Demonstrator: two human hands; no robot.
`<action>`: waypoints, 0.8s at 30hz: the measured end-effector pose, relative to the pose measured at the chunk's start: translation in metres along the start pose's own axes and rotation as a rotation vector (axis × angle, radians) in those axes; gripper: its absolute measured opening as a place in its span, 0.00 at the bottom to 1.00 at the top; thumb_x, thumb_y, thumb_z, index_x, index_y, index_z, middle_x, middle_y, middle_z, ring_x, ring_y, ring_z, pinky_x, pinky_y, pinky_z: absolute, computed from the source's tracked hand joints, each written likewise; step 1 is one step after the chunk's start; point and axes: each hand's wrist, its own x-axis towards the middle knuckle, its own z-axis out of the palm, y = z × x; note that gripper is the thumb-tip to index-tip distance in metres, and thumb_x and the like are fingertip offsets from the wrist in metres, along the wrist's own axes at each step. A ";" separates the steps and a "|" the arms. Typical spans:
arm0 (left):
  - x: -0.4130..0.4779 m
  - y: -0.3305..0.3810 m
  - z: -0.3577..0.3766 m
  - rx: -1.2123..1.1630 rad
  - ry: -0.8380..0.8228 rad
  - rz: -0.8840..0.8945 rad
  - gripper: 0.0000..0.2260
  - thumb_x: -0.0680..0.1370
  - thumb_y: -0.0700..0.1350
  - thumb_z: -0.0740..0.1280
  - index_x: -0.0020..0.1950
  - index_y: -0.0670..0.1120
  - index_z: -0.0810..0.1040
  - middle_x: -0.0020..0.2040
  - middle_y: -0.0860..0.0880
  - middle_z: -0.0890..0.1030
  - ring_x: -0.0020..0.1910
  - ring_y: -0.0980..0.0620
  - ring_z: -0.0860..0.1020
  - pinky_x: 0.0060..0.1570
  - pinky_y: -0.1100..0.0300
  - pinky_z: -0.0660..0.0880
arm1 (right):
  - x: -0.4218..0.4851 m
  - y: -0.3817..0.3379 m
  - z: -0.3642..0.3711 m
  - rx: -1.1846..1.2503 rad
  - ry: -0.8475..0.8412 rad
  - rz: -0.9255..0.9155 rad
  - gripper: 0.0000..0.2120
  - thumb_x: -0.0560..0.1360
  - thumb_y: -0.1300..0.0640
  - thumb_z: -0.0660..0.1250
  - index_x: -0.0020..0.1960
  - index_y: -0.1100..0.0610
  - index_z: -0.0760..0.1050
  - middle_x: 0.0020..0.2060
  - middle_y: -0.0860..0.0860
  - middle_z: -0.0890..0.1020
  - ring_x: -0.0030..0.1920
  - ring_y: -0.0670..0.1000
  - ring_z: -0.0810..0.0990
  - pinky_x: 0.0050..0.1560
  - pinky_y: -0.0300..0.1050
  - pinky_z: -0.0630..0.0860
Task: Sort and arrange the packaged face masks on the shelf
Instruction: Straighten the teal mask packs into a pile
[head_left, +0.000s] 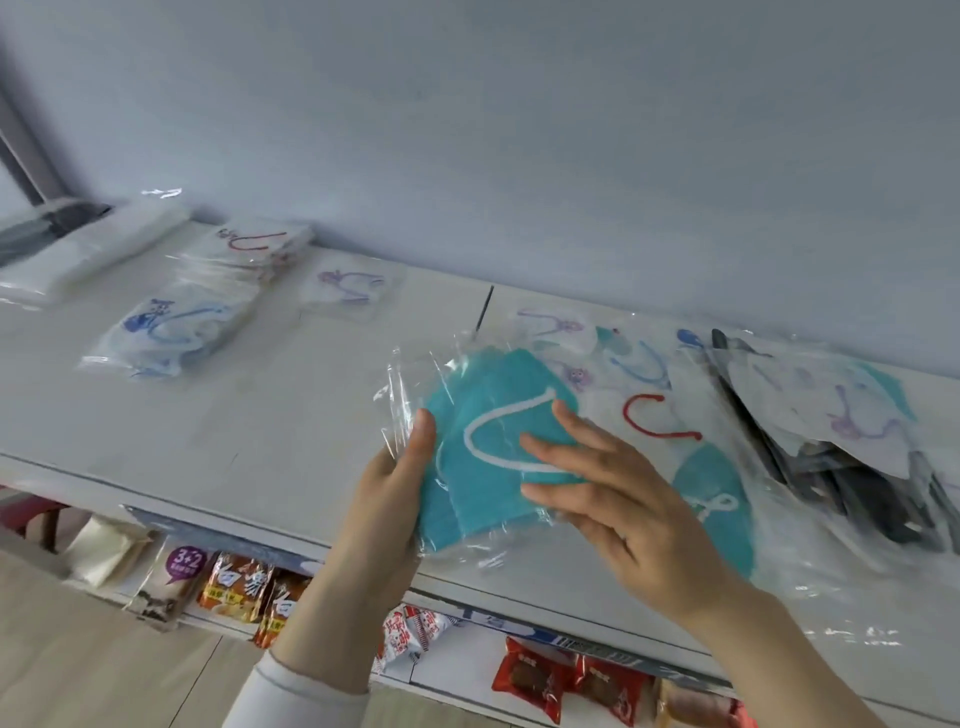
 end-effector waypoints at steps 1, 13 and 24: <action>-0.002 0.002 -0.004 0.005 0.014 0.012 0.22 0.67 0.58 0.61 0.53 0.44 0.77 0.41 0.46 0.85 0.40 0.48 0.84 0.34 0.59 0.81 | 0.006 -0.001 0.006 -0.048 -0.026 -0.037 0.10 0.80 0.55 0.58 0.59 0.53 0.74 0.66 0.51 0.74 0.72 0.56 0.65 0.68 0.58 0.66; -0.007 0.051 -0.105 -0.108 0.566 0.147 0.11 0.76 0.49 0.67 0.52 0.44 0.71 0.48 0.48 0.79 0.40 0.52 0.83 0.36 0.58 0.81 | 0.076 0.038 0.048 -0.286 -0.440 0.284 0.40 0.69 0.43 0.70 0.74 0.58 0.58 0.75 0.57 0.57 0.76 0.57 0.51 0.75 0.54 0.52; 0.008 0.042 -0.098 -0.063 0.521 0.185 0.10 0.74 0.48 0.68 0.52 0.47 0.72 0.48 0.47 0.81 0.42 0.50 0.83 0.41 0.57 0.82 | 0.084 0.025 0.021 -0.109 0.451 0.285 0.11 0.77 0.57 0.60 0.49 0.59 0.80 0.40 0.47 0.84 0.42 0.32 0.77 0.45 0.23 0.70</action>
